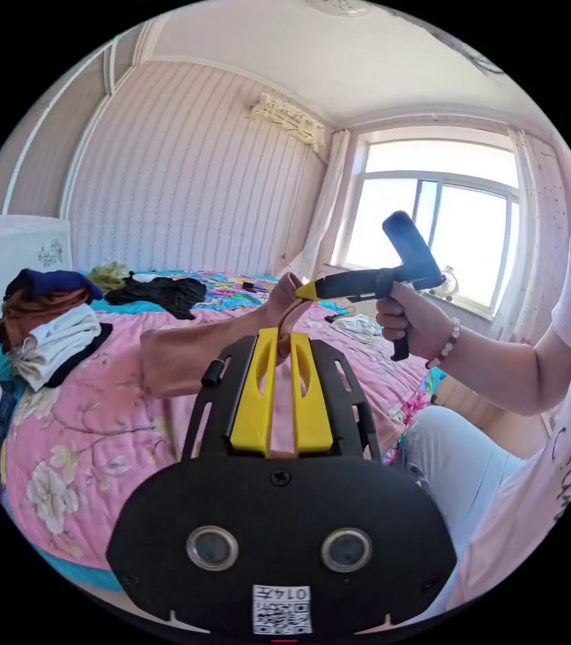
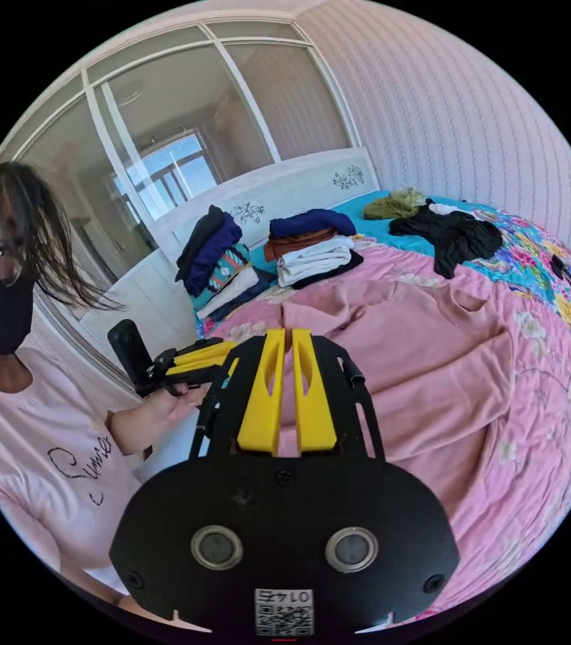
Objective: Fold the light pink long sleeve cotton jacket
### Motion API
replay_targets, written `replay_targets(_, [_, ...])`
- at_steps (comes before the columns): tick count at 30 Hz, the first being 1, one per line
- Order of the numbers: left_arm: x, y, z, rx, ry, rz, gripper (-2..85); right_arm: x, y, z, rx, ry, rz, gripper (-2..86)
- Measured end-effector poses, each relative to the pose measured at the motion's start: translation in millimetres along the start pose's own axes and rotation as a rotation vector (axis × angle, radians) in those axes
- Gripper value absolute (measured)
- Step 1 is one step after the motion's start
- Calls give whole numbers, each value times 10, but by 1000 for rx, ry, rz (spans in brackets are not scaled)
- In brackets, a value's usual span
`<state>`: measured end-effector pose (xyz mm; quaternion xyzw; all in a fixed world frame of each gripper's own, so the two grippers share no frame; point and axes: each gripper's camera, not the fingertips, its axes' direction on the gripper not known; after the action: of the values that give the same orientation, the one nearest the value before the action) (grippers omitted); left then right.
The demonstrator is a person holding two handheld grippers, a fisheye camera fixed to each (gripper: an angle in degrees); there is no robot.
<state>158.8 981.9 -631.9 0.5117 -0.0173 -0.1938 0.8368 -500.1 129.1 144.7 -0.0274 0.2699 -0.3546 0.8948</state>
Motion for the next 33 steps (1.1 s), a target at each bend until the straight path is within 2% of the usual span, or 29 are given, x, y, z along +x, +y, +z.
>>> replay_targets(3, [373,-60,439,-68,77,72,38,303,533,-480,21,85,73,9])
replay_targets(7, [672,127,1099,-207,125,128,40,786,1191,-688,4,123,205,10])
replay_targets(10, [667,361,1527,-371,184,69,47,1231,1722,-574,-70,121,315,13])
replay_targets(13, [512,475,1660,-445,219,-9,50,1641,2230,-402,-154,39,445,18])
replay_targets(18, [-195,331,1575,-454,53,-34,45,2141,2853,-637,-184,67,563,28])
replay_targets(21, [-903,31,1723,-456,-102,-60,36,2461,2758,-750,-155,138,516,40])
replay_targets(24, [-1633,-354,2143,-488,-171,-120,52,2846,2323,-632,-102,173,413,65])
replay_targets(28, [-2450,-747,2840,-487,-143,-321,88,3352,1605,-218,-99,221,299,77])
replay_targets(33, [-2825,-909,3558,-515,-197,-331,108,4112,777,635,-200,313,281,128])
